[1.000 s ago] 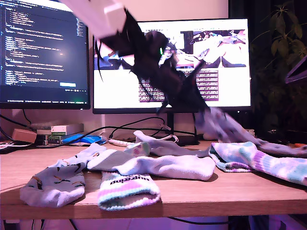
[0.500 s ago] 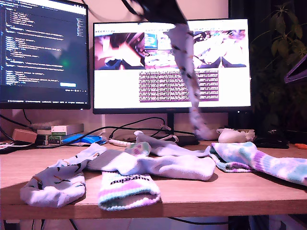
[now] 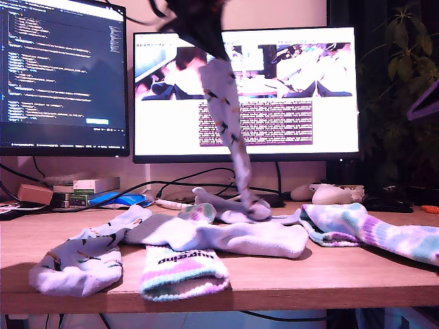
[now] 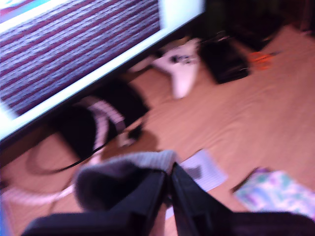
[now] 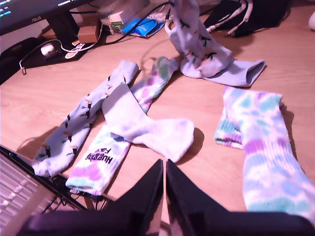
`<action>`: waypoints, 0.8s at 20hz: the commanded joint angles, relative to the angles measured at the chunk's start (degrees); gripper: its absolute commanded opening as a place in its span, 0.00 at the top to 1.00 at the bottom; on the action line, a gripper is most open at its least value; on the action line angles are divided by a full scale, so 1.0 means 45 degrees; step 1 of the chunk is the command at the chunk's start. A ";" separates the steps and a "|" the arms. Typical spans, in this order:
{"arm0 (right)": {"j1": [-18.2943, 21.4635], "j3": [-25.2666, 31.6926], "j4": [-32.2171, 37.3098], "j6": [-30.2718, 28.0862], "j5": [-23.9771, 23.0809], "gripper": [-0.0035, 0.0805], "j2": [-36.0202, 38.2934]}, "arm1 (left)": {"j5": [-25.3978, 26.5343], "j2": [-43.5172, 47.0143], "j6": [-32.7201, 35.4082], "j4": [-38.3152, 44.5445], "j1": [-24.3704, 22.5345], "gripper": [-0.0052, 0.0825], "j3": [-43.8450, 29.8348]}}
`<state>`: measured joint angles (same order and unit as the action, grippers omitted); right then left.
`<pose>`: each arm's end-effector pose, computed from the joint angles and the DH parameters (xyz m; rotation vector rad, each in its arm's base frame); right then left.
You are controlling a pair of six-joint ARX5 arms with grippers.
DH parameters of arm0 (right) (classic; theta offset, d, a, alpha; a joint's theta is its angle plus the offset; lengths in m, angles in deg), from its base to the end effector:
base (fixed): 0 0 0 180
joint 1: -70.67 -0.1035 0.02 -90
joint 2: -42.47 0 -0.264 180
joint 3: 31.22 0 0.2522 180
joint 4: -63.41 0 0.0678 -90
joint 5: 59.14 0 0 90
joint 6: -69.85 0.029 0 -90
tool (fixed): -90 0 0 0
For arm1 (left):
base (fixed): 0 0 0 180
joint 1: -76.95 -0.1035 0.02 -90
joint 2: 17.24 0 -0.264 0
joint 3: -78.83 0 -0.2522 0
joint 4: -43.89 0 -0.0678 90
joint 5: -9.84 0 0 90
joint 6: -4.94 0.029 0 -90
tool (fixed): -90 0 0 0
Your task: Pair up the socks based on colour and pattern, by placing them on top of one another
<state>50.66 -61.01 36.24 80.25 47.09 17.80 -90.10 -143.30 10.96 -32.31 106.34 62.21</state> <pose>0.1099 0.0487 0.2003 0.1603 0.4466 0.5872 0.3905 -0.2257 0.4093 0.2139 0.6471 -0.6954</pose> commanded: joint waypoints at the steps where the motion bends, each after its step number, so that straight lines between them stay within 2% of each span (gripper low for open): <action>1: -0.0053 -0.0219 -0.0058 -0.0068 0.0083 0.97 -0.0068 | 0.0092 0.1054 0.0068 -0.0044 -0.0141 0.96 -0.0058; 13: -0.0024 -0.0219 -0.0151 -0.0068 0.0083 0.97 -0.0068 | 0.0325 0.1540 0.0447 -0.2356 -0.0282 0.96 -0.0068; 16: -0.0024 -0.0219 -0.0146 -0.0068 0.0087 0.97 -0.0068 | 0.0738 0.1540 0.0597 -0.2963 -0.0282 0.96 -0.0083</action>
<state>50.66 -61.01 35.34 80.25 47.11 17.80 -87.19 -135.45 13.08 -45.79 104.94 62.45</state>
